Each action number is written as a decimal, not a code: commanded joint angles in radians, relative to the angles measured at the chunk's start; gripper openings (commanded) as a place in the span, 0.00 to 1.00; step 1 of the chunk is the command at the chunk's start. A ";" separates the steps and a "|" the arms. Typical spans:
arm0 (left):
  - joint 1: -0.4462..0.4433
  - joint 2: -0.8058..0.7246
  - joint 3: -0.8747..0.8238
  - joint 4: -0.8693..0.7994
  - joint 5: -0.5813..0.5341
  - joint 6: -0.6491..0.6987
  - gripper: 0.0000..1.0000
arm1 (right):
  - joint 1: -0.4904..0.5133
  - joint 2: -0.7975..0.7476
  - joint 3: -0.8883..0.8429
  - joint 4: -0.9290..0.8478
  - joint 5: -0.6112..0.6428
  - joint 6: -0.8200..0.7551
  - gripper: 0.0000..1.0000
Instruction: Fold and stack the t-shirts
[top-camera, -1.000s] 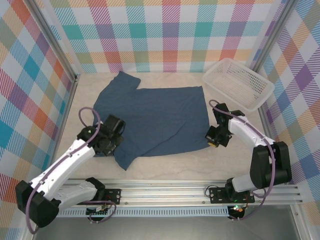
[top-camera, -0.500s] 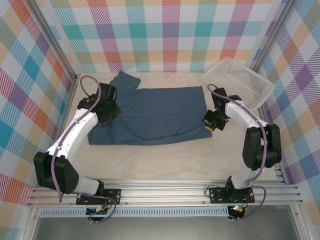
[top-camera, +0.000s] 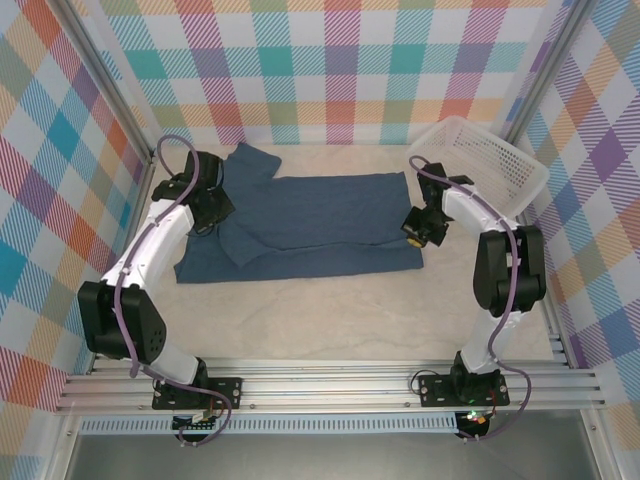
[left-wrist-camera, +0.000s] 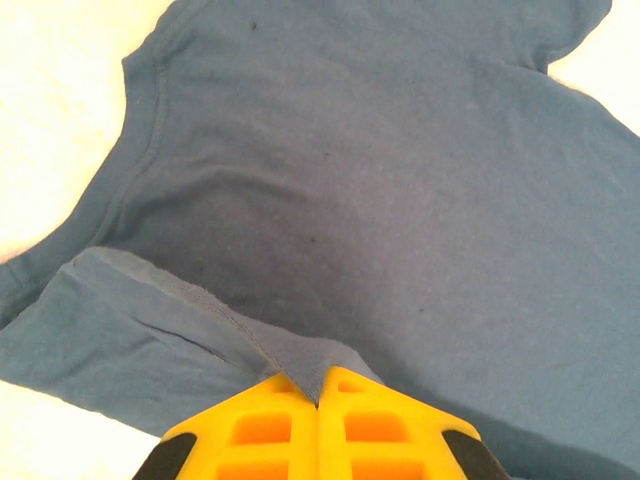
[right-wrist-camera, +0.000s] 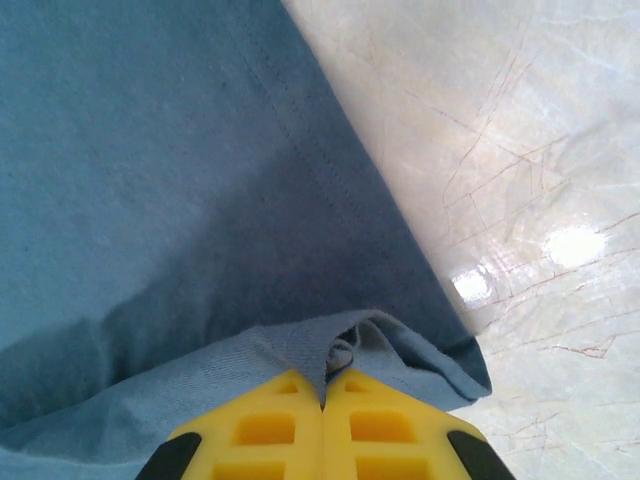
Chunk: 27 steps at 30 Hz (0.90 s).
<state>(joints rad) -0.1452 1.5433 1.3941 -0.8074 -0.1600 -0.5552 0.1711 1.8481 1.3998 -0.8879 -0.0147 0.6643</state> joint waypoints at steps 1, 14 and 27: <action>0.016 0.032 0.052 0.018 0.020 0.038 0.00 | -0.008 0.026 0.037 -0.023 0.025 -0.019 0.00; 0.052 0.084 0.074 -0.003 -0.027 0.058 0.00 | -0.015 0.102 0.109 -0.019 0.032 -0.026 0.00; 0.080 0.163 0.099 0.038 0.038 0.081 0.00 | -0.014 0.182 0.189 -0.036 0.040 -0.015 0.00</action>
<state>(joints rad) -0.0872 1.6817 1.4509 -0.7982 -0.1440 -0.4995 0.1627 2.0037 1.5505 -0.8982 0.0097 0.6495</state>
